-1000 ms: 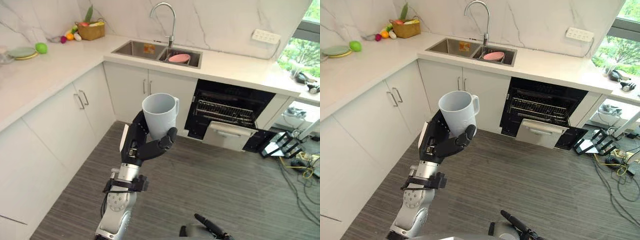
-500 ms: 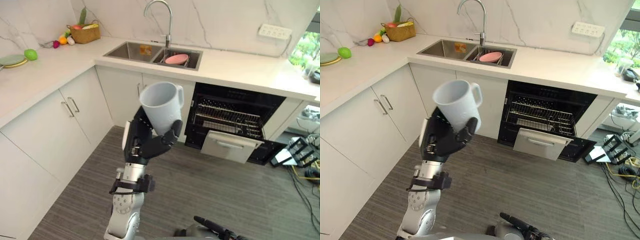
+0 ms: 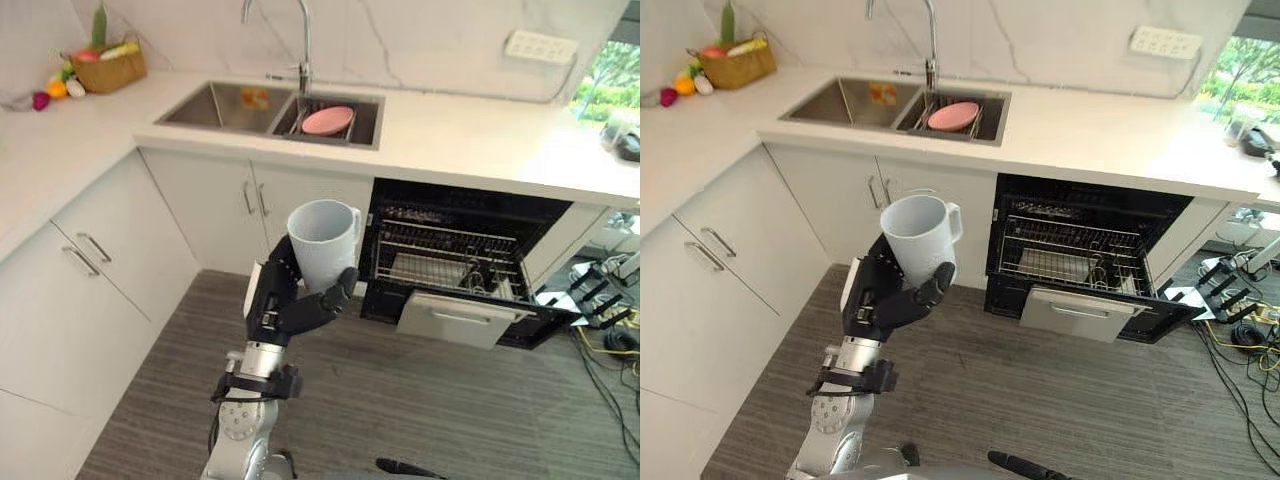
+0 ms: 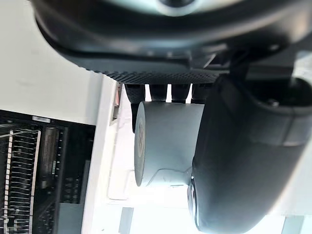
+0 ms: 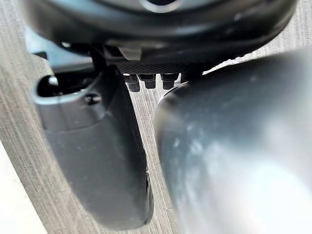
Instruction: Walk over to the sink, pick up the cup, carry it to the dishwasher, place the cup inside the dishwasher, then close the dishwasher door
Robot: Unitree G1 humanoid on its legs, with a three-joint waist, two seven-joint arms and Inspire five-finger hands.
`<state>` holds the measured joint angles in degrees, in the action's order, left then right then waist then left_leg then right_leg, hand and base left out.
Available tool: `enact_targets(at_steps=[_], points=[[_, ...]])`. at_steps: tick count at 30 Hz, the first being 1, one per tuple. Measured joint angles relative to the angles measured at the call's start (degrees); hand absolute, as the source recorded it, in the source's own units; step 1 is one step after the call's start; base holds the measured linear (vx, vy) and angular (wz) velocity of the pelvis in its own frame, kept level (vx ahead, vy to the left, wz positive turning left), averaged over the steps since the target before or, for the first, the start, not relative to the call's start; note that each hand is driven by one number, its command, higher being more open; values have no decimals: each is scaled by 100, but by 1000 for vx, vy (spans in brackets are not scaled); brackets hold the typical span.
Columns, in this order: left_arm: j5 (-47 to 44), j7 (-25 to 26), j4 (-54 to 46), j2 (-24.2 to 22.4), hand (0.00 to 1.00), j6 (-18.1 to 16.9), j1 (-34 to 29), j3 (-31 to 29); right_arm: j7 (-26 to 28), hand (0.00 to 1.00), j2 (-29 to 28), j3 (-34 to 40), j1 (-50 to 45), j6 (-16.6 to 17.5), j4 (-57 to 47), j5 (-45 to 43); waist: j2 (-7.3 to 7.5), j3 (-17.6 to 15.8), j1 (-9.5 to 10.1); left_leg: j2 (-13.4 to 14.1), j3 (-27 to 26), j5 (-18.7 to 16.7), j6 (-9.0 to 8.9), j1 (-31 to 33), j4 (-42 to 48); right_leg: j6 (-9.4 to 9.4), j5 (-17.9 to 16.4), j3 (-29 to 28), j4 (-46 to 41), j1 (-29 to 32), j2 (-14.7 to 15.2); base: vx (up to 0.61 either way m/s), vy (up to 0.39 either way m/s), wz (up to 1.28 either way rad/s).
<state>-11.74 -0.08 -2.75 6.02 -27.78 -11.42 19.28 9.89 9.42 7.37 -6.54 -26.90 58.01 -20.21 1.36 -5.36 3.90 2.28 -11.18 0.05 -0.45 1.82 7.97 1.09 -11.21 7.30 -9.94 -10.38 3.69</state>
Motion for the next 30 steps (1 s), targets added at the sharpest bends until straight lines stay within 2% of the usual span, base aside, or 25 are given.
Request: enact_targets(at_steps=[1, 2, 3, 4, 5, 6, 7, 8, 9, 10, 11, 12, 13, 14, 15, 16, 17, 18, 19, 23, 26, 28, 29, 30], points=[[-7, -28, -8, -10, 0, 37, 5, 32, -3, 100, 8, 28, -42, 6, 5, -8, -26, 17, 5, -43, 45, -59, 60, -160, -120, 203, -123, 121, -776, 250, 59, 142, 76, 19], [-14, -64, -11, -6, 0, 46, 8, 48, -7, 100, 2, 91, -53, 14, 4, -30, -27, 16, 5, -48, 70, -145, 138, -236, -134, 273, -166, 177, -1376, 465, 122, 101, 69, 20], [-59, -165, -65, 50, 0, 76, 1, 104, -2, 100, -18, 243, -60, 54, -50, -132, 53, -12, 10, -91, 94, -252, 142, -389, -104, 424, -75, 261, -2868, 1037, 385, 72, 19, 11], [-68, -190, -197, 124, 0, 160, -28, 104, 3, 100, -30, 245, -23, 84, -97, -140, 159, -51, 5, -183, 96, -297, 151, -502, -103, 577, 124, 290, -3562, 1330, 605, 104, 4, 20], [-132, -278, -358, 298, 0, 253, -59, 253, 27, 100, -47, 277, -15, 118, -134, -149, 375, -26, -22, -310, 160, -422, 181, -600, -48, 348, 835, 367, -4598, 1847, 934, 153, -7, 48], [-214, -421, -418, 402, 0, 319, -63, 431, 106, 100, -19, 354, -82, 165, -162, -148, 295, 62, -67, -234, 335, -516, 214, -616, 85, 200, 1751, 512, -4962, 2070, 1000, 189, -3, 59], [-189, -493, -441, 408, 0, 320, -63, 506, 158, 100, 21, 354, -77, 190, -147, -135, 212, 69, -91, -108, 425, -536, 222, -643, 113, 153, 2021, 570, -5076, 2141, 963, 239, -16, 50], [-121, -529, -505, 405, 0, 311, -50, 512, 292, 100, 58, 350, 18, 213, -92, -59, 196, 56, -47, 12, 454, -547, 162, -671, 191, 207, 1351, 605, -5165, 2327, 908, 224, -32, 24], [-127, -516, -496, 378, 0, 383, 2, 495, 380, 100, 4, 357, 53, 243, -87, 0, 190, 36, -48, 160, 511, -585, 119, -700, 205, 132, 551, 746, -4811, 2414, 825, 199, -44, 19], [-132, -494, -493, 375, 0, 464, 56, 470, 405, 100, -29, 367, 47, 255, -102, 7, 158, 16, -68, 253, 556, -604, 88, -729, 207, 155, 369, 818, -4445, 2387, 748, 180, -55, 24], [-186, -490, -491, 380, 0, 609, 190, 423, 426, 100, -31, 368, 31, 256, -132, 7, 79, -35, -74, 424, 611, -661, 26, -813, 212, 175, 260, 916, -3519, 2252, 582, 189, -73, 17], [-193, -493, -491, 380, 0, 660, 267, 367, 433, 100, -28, 360, 33, 255, -128, 10, 53, -54, -71, 500, 613, -731, -30, -896, 230, 201, 276, 915, -2801, 2133, 501, 227, -114, 7], [-247, -493, -494, 381, 0, 698, 337, 310, 431, 100, -30, 349, 39, 254, -104, 13, 52, -61, -63, 534, 604, -871, -99, -960, 343, 304, 347, 838, -2048, 1997, 464, 181, -125, -3], [-284, -493, -495, 383, 0, 707, 349, 296, 431, 100, -27, 337, 40, 253, -93, 15, 56, -63, -68, 540, 602, -978, -146, -957, 448, 348, 455, 763, -1759, 1924, 453, 196, -240, -5], [-284, -495, -540, 387, 0, 743, 319, 286, 421, 100, -6, 296, 24, 251, -83, 20, 93, -72, -70, 527, 613, -1330, -263, -959, 813, 350, 941, 497, -1365, 1731, 434, 166, -259, -3], [-282, -497, -576, 389, 0, 742, 275, 289, 410, 100, -9, 246, 6, 247, -84, 23, 134, -74, -74, 515, 614, -1491, -329, -959, 984, 303, 915, 419, -1255, 1617, 428, 180, -298, -7], [-278, -503, -587, 333, 0, 725, 199, 320, 387, 100, 14, 165, -2, 215, -86, 22, 127, -70, -54, 611, 613, -1673, -426, -955, 1204, 153, 594, 389, -1056, 1438, 308, 154, -269, -6], [-274, -505, -596, 214, 0, 739, 53, 387, 408, 100, 143, 105, -29, 192, -221, 12, -111, -49, -72, 846, 612, -1807, -542, -912, 1353, 78, 517, 477, -1028, 1400, 77, 223, -316, -9], [-268, -528, -597, 165, 0, 738, -28, 510, 417, 100, 172, 44, -69, 188, -287, -7, -209, -4, -75, 1000, 607, -1821, -580, -909, 1302, -17, 436, 515, -1018, 1429, -79, 216, -285, -3], [-176, -772, -597, 141, 0, 695, -45, 614, 370, 100, 128, -35, -34, 205, -282, -107, -207, 7, -110, 1166, 443, -1627, -630, -877, 1438, -126, 90, 531, -1186, 1503, -206, 190, -197, -5], [-188, -783, -598, 140, 0, 516, -83, 602, 269, 100, 125, -24, -78, 259, -257, -258, -201, 12, -129, 1225, 409, -1259, -436, -254, 2906, -171, -25, 432, -1192, 1386, -167, 173, -100, -17], [-231, -782, -663, 84, 0, 289, -105, 570, 219, 100, 145, -7, -144, 348, -262, -342, -232, 9, -119, 1506, 411, -518, -198, 372, 4363, -227, -106, 267, -1128, 1190, -318, 205, -30, -39], [-275, -782, -672, 64, 0, 221, -104, 543, 195, 100, 147, -21, -149, 368, -284, -380, -249, 14, -95, 1575, 443, -352, -152, 515, 4688, -254, -122, 205, -1071, 1112, -378, 220, 24, -56], [-288, -795, -690, 19, 0, 84, -98, 543, 99, 100, 142, -63, -220, 437, -348, -513, -265, 23, -78, 1526, 565, -569, -181, 780, 5195, -324, -164, 75, -971, 997, -440, 179, 57, -50]])
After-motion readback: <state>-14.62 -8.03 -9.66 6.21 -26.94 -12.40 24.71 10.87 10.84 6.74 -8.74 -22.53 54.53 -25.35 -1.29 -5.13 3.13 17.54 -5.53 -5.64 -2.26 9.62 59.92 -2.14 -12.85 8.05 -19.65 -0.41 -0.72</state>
